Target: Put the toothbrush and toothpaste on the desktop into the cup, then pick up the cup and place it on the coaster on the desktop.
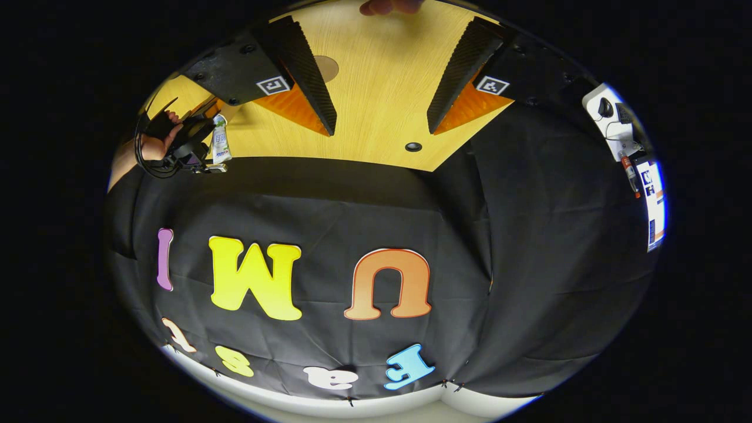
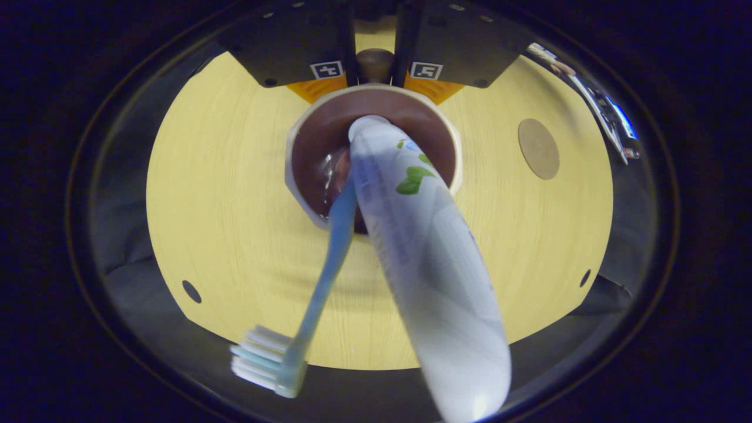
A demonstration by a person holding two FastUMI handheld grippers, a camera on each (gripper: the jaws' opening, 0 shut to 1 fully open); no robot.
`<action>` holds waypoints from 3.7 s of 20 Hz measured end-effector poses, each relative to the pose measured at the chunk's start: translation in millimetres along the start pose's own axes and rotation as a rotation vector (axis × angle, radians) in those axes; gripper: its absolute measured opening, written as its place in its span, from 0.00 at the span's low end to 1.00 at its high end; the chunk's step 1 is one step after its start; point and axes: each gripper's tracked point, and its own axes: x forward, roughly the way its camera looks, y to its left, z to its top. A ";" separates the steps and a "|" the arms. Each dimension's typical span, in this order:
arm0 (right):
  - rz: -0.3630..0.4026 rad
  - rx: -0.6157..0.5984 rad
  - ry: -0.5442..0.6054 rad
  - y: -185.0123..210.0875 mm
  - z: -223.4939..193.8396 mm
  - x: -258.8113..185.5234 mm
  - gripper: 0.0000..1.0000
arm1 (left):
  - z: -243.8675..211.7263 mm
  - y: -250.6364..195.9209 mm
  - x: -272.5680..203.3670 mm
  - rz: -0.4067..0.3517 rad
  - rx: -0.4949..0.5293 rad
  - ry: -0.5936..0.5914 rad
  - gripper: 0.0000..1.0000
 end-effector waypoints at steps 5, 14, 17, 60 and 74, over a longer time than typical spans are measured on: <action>0.007 -0.015 0.004 2.7 -2.7 0.3 0.28 | -7.8 -2.5 0.3 0.002 -0.017 0.020 0.99; 0.038 0.090 0.038 8.0 8.6 -0.9 0.48 | -18.8 4.4 -6.4 0.022 -0.028 0.057 0.99; 0.034 0.090 0.090 7.8 3.2 0.6 0.48 | -25.8 6.5 -6.5 0.037 -0.047 0.078 0.99; 0.079 0.100 0.027 37.3 5.3 -20.6 0.25 | -52.5 11.8 -19.4 0.038 -0.065 0.137 0.99; 0.156 -0.175 0.033 172.7 -38.0 -44.6 0.26 | -56.7 35.1 -35.6 0.036 -0.061 0.106 0.99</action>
